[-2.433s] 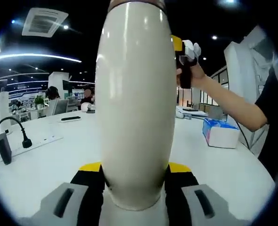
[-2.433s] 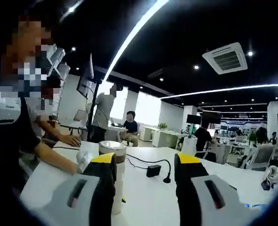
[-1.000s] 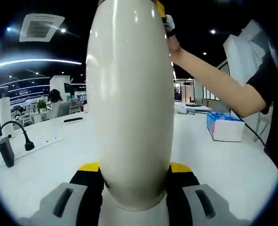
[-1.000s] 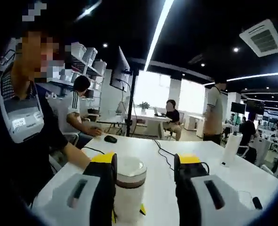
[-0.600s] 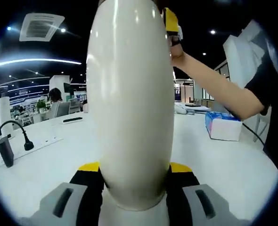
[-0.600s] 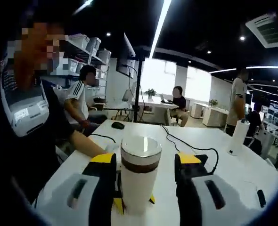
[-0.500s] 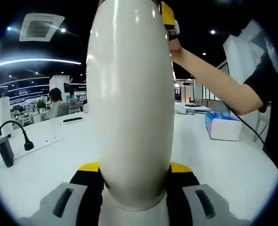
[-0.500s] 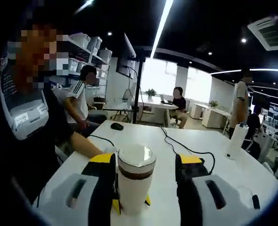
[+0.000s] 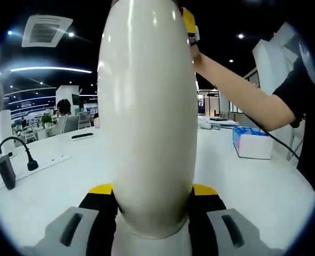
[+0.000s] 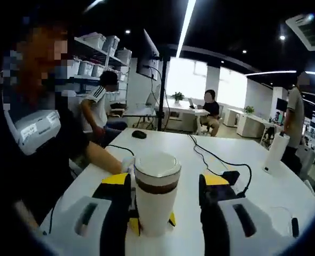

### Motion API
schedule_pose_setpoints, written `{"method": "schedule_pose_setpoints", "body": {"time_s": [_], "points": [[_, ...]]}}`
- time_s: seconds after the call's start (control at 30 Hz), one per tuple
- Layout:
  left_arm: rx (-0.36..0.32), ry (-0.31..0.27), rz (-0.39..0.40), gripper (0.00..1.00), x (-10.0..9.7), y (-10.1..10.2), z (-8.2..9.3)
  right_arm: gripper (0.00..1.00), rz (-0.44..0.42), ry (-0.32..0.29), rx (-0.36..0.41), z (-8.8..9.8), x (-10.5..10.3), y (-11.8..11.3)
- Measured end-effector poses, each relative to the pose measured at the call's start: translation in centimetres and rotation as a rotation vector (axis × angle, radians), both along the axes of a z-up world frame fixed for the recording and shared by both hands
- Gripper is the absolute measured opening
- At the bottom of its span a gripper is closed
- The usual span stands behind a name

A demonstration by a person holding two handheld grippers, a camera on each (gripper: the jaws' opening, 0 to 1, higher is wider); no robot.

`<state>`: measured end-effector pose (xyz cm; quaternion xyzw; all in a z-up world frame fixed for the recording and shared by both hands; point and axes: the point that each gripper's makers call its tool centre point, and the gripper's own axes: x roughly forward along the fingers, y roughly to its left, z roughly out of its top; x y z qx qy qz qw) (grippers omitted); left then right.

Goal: Grasp the water cup twist off the cup lid place the cup lid on the table

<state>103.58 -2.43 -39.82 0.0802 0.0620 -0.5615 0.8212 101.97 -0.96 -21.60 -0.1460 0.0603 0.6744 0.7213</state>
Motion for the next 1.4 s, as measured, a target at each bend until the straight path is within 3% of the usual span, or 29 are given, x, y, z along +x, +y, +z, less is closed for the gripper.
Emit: {"method": "schedule_pose_setpoints", "body": {"time_s": [0.23,0.3,0.4,0.47,0.6,1.13,1.4], "points": [[0.002,-0.002,0.001,0.53,0.0,0.0,0.0,0.53,0.025,-0.013,0.017,-0.7,-0.6,0.4],[0.004,-0.004,0.0,0.53,0.0,0.0,0.0,0.52,0.064,0.004,0.081,-0.8,-1.6,1.1],[0.006,-0.006,-0.002,0.53,-0.2,-0.1,0.0,0.59,0.096,0.024,0.076,-1.8,-2.0,1.0],[0.007,-0.008,-0.003,0.53,-0.3,-0.1,0.0,0.56,0.075,0.034,0.053,-1.6,-1.5,0.8],[0.008,-0.005,-0.001,0.53,-0.3,-0.1,0.0,0.56,0.078,0.021,0.101,-0.5,-1.5,0.9],[0.007,-0.001,-0.003,0.53,-0.3,0.0,-0.1,0.59,0.048,0.05,0.055,-3.1,-1.8,3.4],[0.007,0.001,-0.005,0.53,-0.3,0.0,-0.1,0.6,-0.003,0.017,0.086,-2.2,-1.9,3.4]]}}
